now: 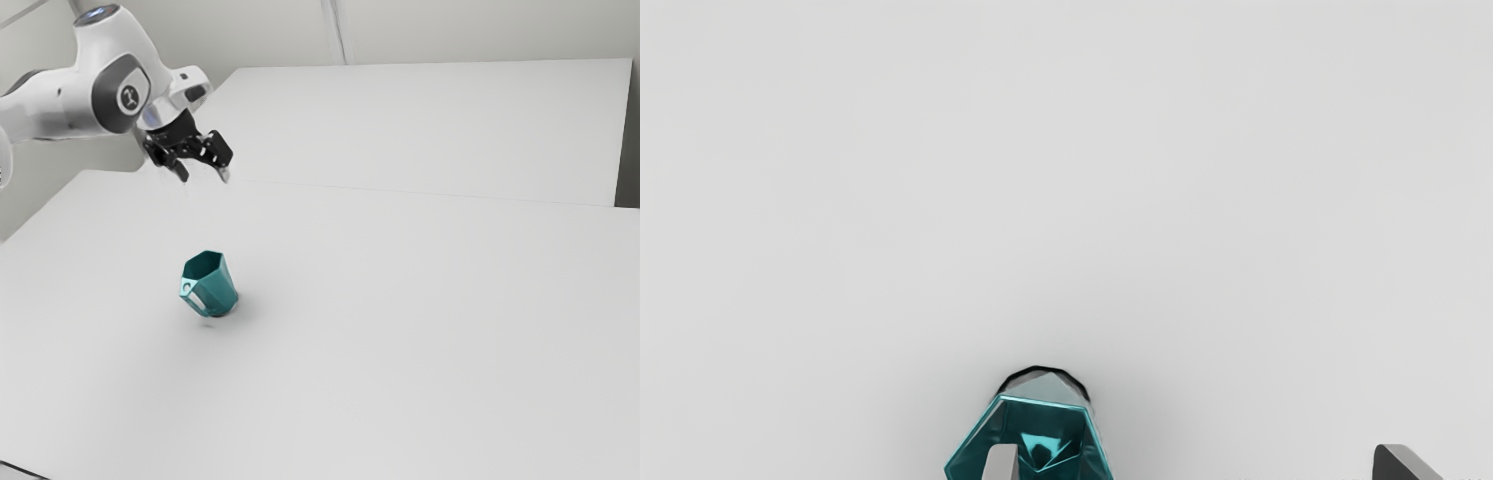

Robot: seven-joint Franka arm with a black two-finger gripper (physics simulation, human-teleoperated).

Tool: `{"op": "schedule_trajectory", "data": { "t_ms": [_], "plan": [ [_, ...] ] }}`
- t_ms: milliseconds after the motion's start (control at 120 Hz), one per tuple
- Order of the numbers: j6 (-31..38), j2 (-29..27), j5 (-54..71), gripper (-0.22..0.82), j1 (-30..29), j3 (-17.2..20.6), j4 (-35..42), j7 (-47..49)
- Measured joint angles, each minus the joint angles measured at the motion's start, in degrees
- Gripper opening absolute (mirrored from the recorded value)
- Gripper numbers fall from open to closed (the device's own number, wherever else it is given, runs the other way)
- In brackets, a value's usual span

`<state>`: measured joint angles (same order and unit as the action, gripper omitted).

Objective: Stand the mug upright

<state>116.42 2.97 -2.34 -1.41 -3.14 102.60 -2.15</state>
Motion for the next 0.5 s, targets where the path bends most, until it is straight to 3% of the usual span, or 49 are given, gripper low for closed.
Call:
{"op": "schedule_trajectory", "data": {
  "t_ms": [183,500],
  "plan": [
    [-11.78,6.31,0.14,0.59,-1.35,0.36,-16.4,-2.71],
    [-20.41,6.12,-0.59,0.6,-1.55,0.41,-18.37,-6.63]
  ]
}}
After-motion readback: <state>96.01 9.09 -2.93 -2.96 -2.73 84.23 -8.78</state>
